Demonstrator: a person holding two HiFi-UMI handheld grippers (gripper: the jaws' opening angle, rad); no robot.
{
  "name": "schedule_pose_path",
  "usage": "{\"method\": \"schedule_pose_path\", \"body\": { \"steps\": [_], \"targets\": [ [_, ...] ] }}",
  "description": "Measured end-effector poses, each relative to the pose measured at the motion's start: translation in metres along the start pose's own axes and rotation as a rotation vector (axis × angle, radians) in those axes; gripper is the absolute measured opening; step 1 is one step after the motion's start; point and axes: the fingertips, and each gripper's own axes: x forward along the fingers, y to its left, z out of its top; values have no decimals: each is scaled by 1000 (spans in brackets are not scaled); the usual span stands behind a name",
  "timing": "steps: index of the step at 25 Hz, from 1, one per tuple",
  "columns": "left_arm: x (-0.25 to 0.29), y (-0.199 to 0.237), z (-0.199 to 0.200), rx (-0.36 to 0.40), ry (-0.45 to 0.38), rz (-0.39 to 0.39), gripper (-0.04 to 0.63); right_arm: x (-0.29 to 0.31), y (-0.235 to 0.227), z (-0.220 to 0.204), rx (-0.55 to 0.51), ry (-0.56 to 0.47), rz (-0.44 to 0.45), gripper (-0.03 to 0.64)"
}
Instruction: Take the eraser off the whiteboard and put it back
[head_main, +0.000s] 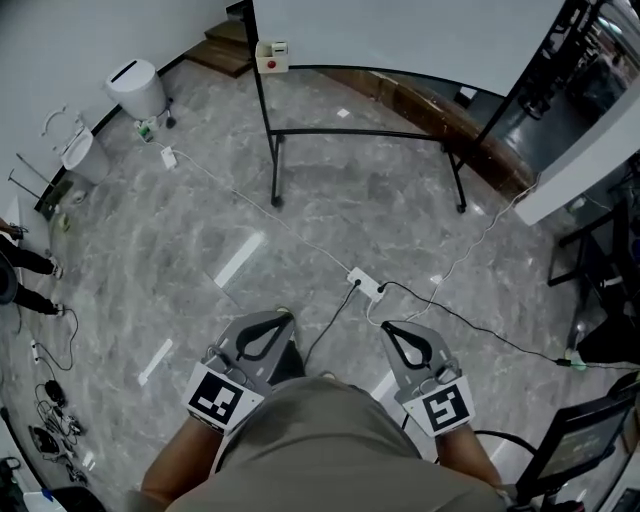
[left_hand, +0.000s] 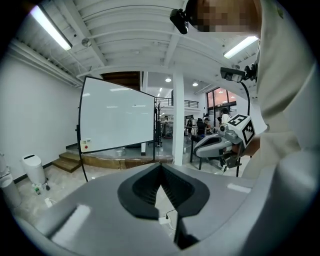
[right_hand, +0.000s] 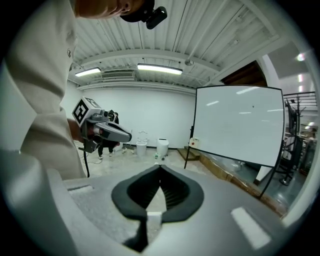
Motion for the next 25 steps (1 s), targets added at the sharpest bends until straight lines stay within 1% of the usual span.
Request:
{"method": "schedule_pose_path", "body": {
  "steps": [5,9,13,17,20,25],
  "targets": [
    [16,71,7,8,-39,-17,6,62,-17,29,-5,17,-26,2],
    [25,140,13,-4,-42,-9,6,125,-28,52,-17,28,-19,2],
    [29,196,14,4,-49,7,6,183,-34,69,-24,28,-3,2],
    [29,240,4,-14,-38,25,6,227,-36,82,-31,35,0,2],
    [26,268,3,-19,-46,40,6,253,-36,94,-45,44,11,2],
    [37,298,1,-46,-61,74,6,289,-48,104,-63,39,41,2]
  ]
}}
